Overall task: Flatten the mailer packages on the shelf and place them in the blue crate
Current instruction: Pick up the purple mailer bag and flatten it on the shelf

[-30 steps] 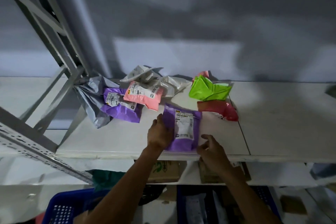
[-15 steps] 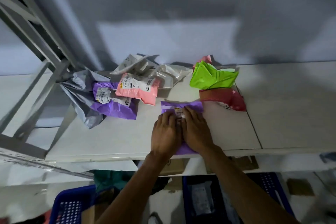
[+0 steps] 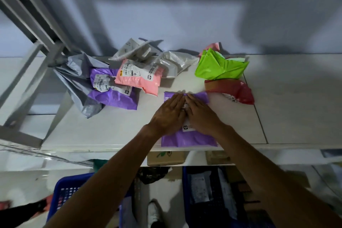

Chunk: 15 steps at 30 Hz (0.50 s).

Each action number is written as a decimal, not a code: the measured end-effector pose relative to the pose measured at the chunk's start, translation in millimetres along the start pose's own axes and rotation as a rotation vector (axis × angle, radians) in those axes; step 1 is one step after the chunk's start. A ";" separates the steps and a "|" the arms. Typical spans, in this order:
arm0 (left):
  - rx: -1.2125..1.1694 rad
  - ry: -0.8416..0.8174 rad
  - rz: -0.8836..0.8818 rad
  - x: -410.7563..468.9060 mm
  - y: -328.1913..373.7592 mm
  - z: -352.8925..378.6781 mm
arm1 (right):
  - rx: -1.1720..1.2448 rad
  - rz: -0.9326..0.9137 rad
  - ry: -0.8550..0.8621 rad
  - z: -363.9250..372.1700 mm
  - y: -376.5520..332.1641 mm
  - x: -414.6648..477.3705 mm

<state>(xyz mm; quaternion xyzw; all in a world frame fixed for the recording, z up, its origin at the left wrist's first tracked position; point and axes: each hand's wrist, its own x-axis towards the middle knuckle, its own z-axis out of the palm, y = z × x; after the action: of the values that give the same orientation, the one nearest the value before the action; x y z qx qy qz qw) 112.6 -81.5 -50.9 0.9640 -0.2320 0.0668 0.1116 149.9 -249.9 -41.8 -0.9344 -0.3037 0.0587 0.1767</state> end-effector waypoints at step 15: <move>-0.161 0.061 -0.246 -8.8 14.8 0.8 | 0.032 0.028 0.158 20.7 -1.6 -7.6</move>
<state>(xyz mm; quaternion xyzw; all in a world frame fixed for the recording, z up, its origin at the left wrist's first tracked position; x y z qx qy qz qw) 98.1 -90.7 -50.6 0.9705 -0.1130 0.0631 0.2032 138.4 -247.1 -60.4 -0.9373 -0.2749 -0.0079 0.2140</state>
